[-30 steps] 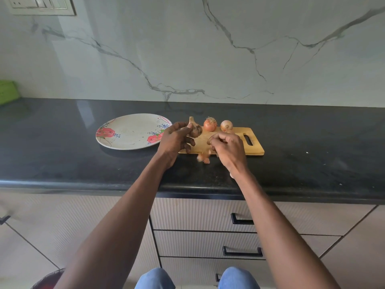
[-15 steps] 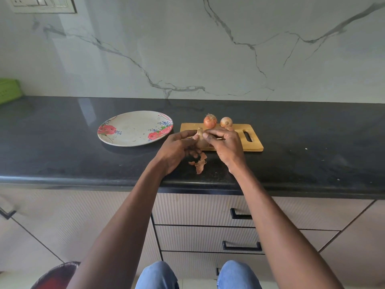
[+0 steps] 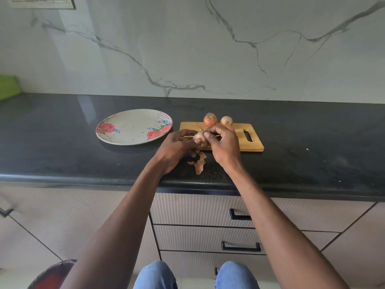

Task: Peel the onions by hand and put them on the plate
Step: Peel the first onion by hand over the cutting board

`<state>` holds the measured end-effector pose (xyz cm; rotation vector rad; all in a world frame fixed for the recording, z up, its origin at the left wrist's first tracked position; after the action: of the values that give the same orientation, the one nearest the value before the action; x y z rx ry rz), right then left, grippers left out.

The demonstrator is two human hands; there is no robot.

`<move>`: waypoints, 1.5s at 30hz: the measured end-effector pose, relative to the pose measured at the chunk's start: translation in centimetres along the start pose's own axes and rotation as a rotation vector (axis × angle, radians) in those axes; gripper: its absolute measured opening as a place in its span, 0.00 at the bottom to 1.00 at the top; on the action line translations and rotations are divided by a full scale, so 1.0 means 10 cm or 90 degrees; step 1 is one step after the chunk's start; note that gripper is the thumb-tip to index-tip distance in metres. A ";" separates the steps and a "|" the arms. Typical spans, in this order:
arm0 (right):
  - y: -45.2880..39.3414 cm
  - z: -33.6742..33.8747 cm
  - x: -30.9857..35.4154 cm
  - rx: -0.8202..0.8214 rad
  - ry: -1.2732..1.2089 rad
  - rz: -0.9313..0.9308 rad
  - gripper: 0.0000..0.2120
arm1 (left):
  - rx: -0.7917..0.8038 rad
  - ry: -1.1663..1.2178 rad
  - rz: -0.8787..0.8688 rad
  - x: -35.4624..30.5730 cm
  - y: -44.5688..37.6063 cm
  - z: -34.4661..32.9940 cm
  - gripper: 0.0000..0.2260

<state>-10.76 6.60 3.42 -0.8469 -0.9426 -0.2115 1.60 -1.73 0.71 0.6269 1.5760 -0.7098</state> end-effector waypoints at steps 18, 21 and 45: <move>0.02 0.00 0.01 0.004 -0.028 -0.006 0.16 | -0.099 0.042 -0.012 -0.02 -0.03 0.12 0.16; 0.02 -0.05 -0.03 0.047 -0.064 -0.040 0.24 | -0.093 0.041 -0.011 -0.01 -0.05 0.12 0.15; 0.11 -0.01 0.09 -0.031 0.087 0.066 0.05 | -0.094 0.017 0.022 0.00 -0.05 0.10 0.10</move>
<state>-9.59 7.42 3.51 -0.9129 -0.7660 -0.2010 1.92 -2.77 0.70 0.5550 1.6214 -0.5552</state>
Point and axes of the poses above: each hand's wrist, its own y-axis away from the middle knuckle, its own z-axis out of the back of the hand, x = y × z, the point moved 6 cm from there along -y, towards the middle knuckle, and after that the axes turned 4 degrees about -y, right-handed, at the moved point
